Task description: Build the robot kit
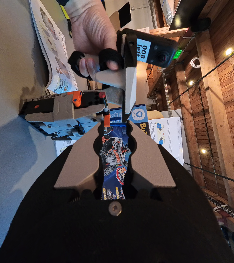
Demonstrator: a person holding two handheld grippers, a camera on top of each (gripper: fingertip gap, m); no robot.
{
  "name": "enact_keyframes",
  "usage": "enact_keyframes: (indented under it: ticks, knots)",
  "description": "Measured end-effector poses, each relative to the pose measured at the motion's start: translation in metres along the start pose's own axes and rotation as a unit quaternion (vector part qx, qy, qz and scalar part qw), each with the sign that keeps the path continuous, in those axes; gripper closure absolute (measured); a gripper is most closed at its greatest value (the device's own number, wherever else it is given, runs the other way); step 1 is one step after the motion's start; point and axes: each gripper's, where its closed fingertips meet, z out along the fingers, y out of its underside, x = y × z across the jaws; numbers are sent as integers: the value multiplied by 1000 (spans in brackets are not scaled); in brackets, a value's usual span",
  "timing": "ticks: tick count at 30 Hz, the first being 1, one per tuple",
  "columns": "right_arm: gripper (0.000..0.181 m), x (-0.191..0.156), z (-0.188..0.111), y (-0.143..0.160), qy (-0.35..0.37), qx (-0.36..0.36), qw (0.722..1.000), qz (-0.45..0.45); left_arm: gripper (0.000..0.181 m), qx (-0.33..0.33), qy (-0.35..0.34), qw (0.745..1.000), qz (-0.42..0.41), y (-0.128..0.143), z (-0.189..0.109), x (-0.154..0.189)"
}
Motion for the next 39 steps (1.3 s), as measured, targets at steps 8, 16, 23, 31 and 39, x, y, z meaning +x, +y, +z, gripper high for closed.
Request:
enact_keyframes:
  ticks: [8,16,23,31,39]
  knots:
    - [152,0,1,0,-7,2,1000,-2,178,-40,2,999,14,10,16,0]
    - [152,1,3,0,-12,-2,1000,-6,179,-42,-5,999,20,10,12,-1]
    - [152,1,3,2,-11,-4,1000,-13,179,-34,-1,999,15,10,14,-2]
    - [152,1,4,2,-9,-1,1000,-13,179,-12,6,1000,6,10,13,-2]
    - [152,1,3,0,-11,7,1000,-15,178,-18,9,1000,5,11,12,0]
